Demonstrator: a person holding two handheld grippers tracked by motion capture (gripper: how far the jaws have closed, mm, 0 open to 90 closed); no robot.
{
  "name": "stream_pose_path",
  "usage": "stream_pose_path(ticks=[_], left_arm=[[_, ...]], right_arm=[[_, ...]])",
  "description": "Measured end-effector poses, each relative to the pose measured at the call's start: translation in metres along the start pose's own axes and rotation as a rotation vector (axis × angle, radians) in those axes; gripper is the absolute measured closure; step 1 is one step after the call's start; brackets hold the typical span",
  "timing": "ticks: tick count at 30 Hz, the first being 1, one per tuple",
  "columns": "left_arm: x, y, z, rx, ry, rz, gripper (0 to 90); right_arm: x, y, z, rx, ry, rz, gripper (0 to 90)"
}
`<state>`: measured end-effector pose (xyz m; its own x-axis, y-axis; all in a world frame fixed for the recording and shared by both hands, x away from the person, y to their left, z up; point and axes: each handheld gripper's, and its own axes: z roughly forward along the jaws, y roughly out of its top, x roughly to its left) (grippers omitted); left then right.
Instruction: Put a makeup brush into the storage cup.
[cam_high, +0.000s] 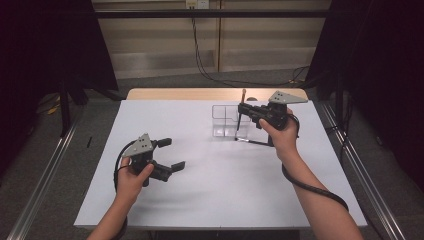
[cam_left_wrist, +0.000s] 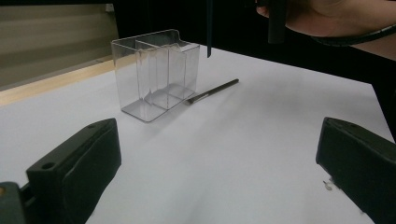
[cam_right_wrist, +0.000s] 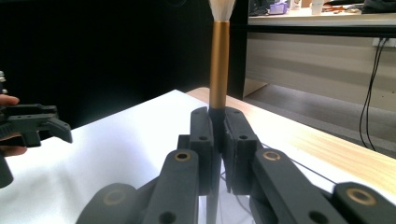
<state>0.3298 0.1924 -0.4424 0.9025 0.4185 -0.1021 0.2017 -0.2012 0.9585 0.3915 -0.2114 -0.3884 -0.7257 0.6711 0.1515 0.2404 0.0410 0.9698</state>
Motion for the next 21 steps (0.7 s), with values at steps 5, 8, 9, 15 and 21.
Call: stream_pose_path(ticks=[5, 8, 9, 15, 21], left_arm=[[0.001, -0.002, -0.007, 0.003, 0.009, 0.004, 0.0], [0.002, -0.004, -0.013, -0.003, 0.016, -0.001, 0.0], [0.002, -0.004, -0.014, -0.002, 0.017, 0.002, 0.0], [0.004, -0.007, -0.022, -0.006, 0.034, -0.005, 0.0], [0.004, -0.009, -0.028, -0.008, 0.041, 0.003, 0.0]], right_arm=[[-0.002, -0.001, 0.002, 0.002, 0.001, 0.007, 83.9], [-0.002, 0.0, 0.003, 0.008, 0.002, -0.002, 83.9], [-0.002, 0.0, 0.003, 0.007, 0.003, 0.0, 83.9], [-0.006, -0.001, 0.005, 0.003, -0.004, 0.007, 83.9], [-0.008, 0.0, 0.005, -0.003, -0.012, 0.005, 83.9]])
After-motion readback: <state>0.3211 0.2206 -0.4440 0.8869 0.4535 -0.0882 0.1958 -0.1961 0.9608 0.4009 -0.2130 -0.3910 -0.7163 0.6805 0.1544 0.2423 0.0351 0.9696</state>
